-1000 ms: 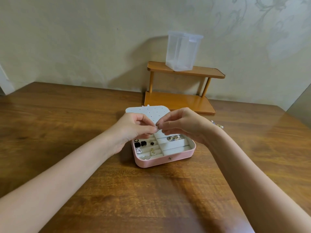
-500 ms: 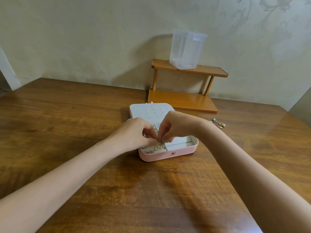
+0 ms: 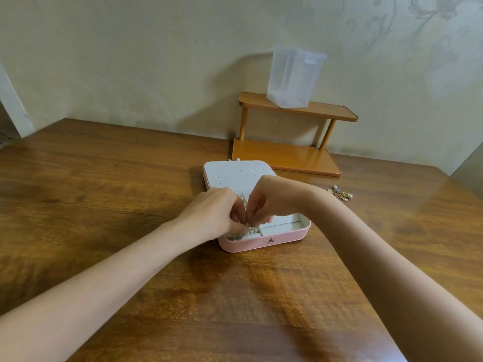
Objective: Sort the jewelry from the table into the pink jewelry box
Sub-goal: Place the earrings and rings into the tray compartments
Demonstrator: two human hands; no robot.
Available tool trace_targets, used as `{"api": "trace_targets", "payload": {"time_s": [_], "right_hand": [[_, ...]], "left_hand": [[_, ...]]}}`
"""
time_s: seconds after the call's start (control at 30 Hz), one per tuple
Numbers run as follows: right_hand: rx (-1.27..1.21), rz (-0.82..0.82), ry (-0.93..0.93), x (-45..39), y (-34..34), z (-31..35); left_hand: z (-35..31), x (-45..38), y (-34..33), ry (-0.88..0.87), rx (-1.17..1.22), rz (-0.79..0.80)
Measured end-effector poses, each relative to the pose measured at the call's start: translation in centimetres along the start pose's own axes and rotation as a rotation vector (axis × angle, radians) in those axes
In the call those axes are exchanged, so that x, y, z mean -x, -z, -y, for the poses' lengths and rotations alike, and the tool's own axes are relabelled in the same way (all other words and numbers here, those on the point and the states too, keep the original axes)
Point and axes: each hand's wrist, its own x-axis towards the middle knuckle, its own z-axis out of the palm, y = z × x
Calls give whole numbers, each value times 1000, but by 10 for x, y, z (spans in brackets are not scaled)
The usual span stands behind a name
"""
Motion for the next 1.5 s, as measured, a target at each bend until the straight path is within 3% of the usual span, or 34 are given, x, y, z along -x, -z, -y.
{"api": "trace_targets", "payload": {"time_s": [0.47, 0.9, 1.0, 1.2, 1.33, 1.5], "right_hand": [[59, -87, -16, -5, -9, 4], [-89, -58, 4, 2, -4, -1], [-127, -137, -6, 5, 5, -7], [-123, -459, -176, 15, 36, -52], [-46, -635, -434, 13, 46, -113], [-45, -457, -572, 11, 27, -160]], "left_hand": [[1, -2, 1, 17, 11, 14], [6, -5, 7, 30, 62, 15], [8, -9, 16, 27, 109, -52], [-8, -32, 14, -39, 205, -58], [-21, -47, 7, -114, 226, -9], [-29, -61, -2, -136, 215, 23]]}}
